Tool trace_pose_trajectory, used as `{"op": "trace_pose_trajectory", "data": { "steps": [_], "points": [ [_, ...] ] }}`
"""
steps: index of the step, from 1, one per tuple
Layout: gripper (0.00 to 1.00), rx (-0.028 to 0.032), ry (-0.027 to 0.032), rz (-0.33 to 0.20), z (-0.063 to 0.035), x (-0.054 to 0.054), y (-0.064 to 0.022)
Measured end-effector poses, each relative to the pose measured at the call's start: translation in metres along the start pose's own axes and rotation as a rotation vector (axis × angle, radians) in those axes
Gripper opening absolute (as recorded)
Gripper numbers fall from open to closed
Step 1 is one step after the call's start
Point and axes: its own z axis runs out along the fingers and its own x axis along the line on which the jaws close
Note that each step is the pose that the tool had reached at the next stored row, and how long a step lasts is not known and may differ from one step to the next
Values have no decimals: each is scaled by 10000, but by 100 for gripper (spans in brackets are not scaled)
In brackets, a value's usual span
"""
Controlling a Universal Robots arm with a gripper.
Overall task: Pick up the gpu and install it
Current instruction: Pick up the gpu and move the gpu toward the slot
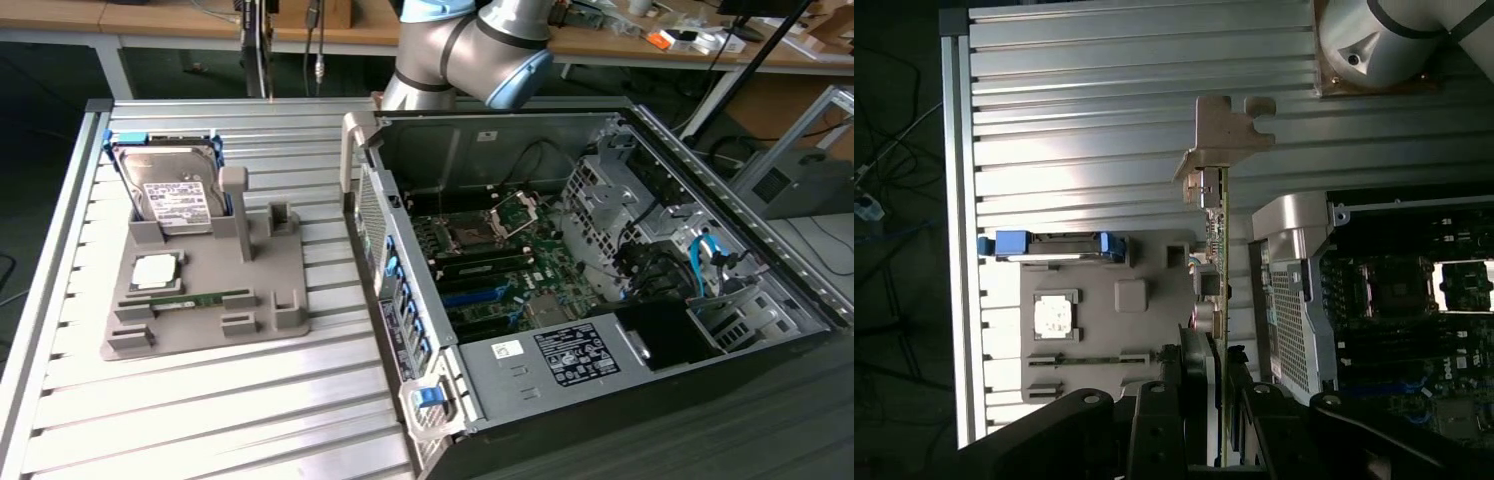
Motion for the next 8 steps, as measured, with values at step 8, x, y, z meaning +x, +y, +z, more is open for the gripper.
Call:
{"op": "trace_pose_trajectory", "data": {
  "steps": [8],
  "points": [
    [28,-40,3,1,-79,-1,11]
  ]
}}
